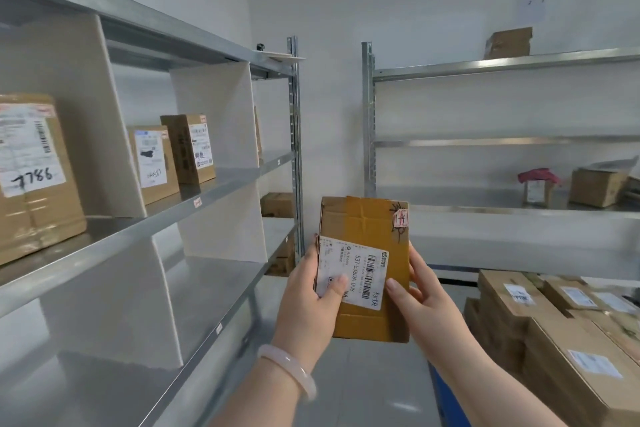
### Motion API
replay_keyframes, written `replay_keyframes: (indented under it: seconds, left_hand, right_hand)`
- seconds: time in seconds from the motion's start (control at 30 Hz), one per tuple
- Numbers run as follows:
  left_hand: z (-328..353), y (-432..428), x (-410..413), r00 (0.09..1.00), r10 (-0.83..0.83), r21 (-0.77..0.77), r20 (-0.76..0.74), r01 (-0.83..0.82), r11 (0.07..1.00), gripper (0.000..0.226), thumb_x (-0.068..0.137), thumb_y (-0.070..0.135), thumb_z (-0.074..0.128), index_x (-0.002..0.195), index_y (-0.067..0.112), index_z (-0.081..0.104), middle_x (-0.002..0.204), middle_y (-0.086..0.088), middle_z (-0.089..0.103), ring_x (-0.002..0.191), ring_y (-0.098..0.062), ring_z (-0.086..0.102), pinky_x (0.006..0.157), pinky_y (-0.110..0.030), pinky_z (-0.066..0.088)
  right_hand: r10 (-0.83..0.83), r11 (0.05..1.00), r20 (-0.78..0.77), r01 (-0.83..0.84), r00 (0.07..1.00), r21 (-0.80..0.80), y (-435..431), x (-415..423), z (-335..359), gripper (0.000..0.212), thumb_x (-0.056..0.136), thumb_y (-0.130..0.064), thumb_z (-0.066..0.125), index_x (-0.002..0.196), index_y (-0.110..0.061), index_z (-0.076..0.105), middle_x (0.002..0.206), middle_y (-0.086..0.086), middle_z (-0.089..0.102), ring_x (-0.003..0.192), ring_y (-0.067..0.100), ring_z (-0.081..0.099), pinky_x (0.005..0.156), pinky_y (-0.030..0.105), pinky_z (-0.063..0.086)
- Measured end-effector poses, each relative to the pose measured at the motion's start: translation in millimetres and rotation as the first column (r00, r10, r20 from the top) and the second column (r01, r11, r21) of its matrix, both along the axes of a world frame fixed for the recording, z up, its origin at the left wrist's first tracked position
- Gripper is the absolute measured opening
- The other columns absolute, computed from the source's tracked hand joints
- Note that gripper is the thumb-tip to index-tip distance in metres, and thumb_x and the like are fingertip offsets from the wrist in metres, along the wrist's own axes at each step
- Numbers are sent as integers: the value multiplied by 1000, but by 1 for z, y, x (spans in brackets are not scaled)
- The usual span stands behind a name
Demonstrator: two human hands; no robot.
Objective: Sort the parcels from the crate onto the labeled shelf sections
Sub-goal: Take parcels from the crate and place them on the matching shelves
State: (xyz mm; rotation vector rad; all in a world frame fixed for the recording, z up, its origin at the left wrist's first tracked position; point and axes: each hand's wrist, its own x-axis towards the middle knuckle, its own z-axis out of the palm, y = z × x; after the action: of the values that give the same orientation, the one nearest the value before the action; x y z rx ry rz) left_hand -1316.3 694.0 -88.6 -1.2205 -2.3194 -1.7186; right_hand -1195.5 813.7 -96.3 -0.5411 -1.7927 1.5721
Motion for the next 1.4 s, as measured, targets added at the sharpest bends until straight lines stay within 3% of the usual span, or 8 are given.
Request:
replay_keyframes:
  seconds: [0.13, 0.33, 0.47, 0.73, 0.87, 1.13, 1.27, 1.4]
  left_hand:
    - [4, 51, -15, 996, 42, -11, 81, -41, 999, 65, 98, 32, 54, 150, 43, 18, 142, 12, 48, 120, -5, 53, 86, -17, 55]
    - [12, 151, -73, 990, 124, 2, 71, -124, 992, 66, 97, 32, 53, 151, 40, 17, 141, 12, 47, 114, -3, 52, 66, -2, 48]
    - [7, 193, -127, 981, 173, 21, 91, -176, 984, 62, 96, 32, 56, 148, 43, 23, 140, 15, 51, 115, -6, 55, 70, -10, 53]
    - [6, 278, -252, 983, 145, 65, 112, -152, 986, 53, 96, 29, 58, 142, 40, 35, 132, 17, 55, 113, -3, 55, 66, -6, 50]
    - [20, 331, -314, 988, 132, 63, 76, -137, 989, 48, 95, 29, 60, 134, 47, 39, 127, 17, 58, 114, -4, 55, 81, -12, 43]
    - [24, 435, -396, 986, 157, -3, 53, -157, 988, 51, 95, 33, 59, 142, 37, 40, 135, 13, 56, 109, -2, 55, 57, -1, 45]
    - [21, 484, -430, 974, 221, 32, 44, -222, 974, 53, 94, 32, 61, 140, 43, 38, 134, 16, 57, 114, -5, 58, 71, -10, 53]
    - [29, 526, -456, 952, 295, 55, 78, -299, 953, 57, 95, 30, 60, 144, 45, 34, 137, 18, 54, 118, -7, 58, 86, -29, 58]
  right_hand:
    - [43, 999, 57, -43, 997, 2, 59, -22, 0, 63, 95, -30, 56, 140, -58, 22, 120, -28, 53, 101, 1, 59, 63, 16, 52]
    - [113, 992, 41, -116, 993, 59, 166, -92, 15, 60, 95, -31, 55, 135, -62, 22, 119, -30, 51, 107, 2, 56, 69, 15, 49]
    - [134, 989, 49, -137, 990, 58, 211, -151, 9, 58, 95, -33, 55, 132, -64, 23, 115, -33, 53, 105, 1, 57, 82, 28, 56]
    - [103, 988, 52, -109, 993, 110, 294, -279, 7, 58, 96, -34, 55, 129, -69, 23, 120, -31, 55, 107, 2, 59, 86, 27, 54]
    - [66, 991, 56, -73, 996, 115, 343, -334, 20, 61, 96, -35, 54, 143, -58, 23, 124, -28, 55, 105, -1, 60, 73, 15, 53]
    - [66, 990, 50, -72, 997, 124, 450, -416, 22, 62, 97, -33, 53, 145, -54, 21, 120, -29, 55, 87, -12, 60, 55, 7, 49]
    - [140, 981, 22, -142, 990, 129, 508, -461, 20, 62, 96, -34, 55, 143, -55, 21, 106, -40, 49, 80, -19, 60, 53, 7, 48]
    - [227, 968, 13, -227, 974, 104, 560, -510, 27, 64, 95, -37, 56, 147, -50, 21, 122, -29, 50, 88, -10, 59, 55, 9, 49]
